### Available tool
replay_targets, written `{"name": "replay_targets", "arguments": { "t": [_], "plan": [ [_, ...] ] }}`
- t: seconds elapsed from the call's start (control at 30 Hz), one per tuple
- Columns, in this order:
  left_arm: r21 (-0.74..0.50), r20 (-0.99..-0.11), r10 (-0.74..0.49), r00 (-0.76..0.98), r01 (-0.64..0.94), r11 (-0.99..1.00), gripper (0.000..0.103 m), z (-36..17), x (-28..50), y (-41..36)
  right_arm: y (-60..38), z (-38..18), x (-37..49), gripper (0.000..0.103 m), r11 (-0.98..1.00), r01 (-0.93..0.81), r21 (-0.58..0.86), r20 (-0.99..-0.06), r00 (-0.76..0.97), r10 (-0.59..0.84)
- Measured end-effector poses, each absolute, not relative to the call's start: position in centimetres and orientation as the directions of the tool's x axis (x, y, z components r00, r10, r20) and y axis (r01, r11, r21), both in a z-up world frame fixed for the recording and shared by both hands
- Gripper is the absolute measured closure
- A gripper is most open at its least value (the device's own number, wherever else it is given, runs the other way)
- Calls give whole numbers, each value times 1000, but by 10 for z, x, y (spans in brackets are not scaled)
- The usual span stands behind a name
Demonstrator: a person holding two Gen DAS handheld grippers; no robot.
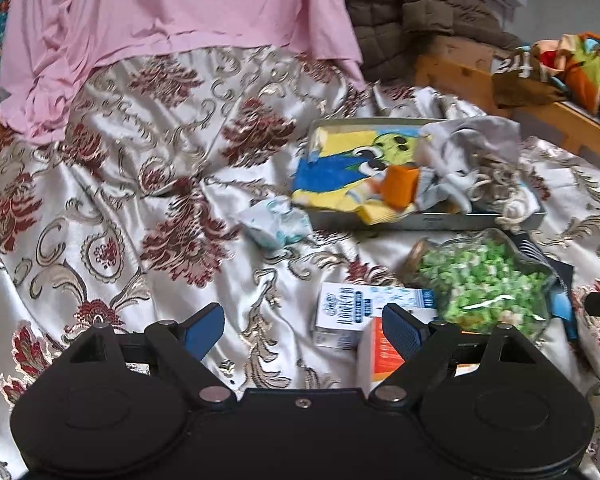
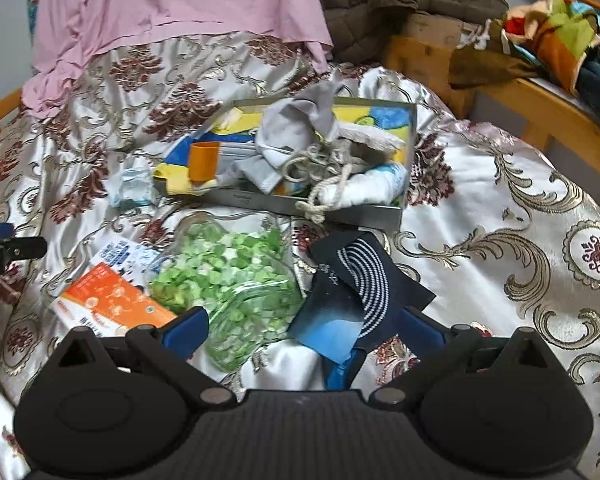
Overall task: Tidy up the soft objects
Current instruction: 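Close the right tool on the dark blue striped sock while the left tool moves toward the tissue packet, then close the left tool on the white-blue tissue packet while the right tool holds the sock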
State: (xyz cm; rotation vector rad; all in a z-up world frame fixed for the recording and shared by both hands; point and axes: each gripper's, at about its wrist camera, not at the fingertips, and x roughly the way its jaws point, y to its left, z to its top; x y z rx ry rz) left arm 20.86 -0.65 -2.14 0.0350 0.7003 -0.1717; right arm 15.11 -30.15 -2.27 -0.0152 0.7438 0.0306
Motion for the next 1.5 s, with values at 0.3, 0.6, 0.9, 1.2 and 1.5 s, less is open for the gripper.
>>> {"name": "replay_targets", "arguments": {
  "t": [0.3, 0.6, 0.9, 1.2, 1.5],
  "plan": [
    [-81, -658, -155, 737, 135, 987, 16, -41, 245, -1, -309, -24, 183, 0, 999, -43, -14, -668, 743, 23],
    [-37, -643, -159, 749, 177, 984, 16, -43, 298, -9, -331, -27, 234, 7, 999, 15, 49, -646, 763, 20],
    [-95, -669, -177, 722, 154, 984, 16, -58, 360, 2, -341, -49, 266, 15, 997, 68, 28, -696, 717, -30],
    [-52, -691, -195, 696, 221, 974, 16, -72, 392, -4, -332, -68, 281, 21, 996, 77, -40, -750, 657, -81],
    [-44, -709, -193, 679, 230, 972, 30, -86, 408, -3, -335, -81, 286, 43, 992, 113, -48, -783, 613, -108]
  ]
}}
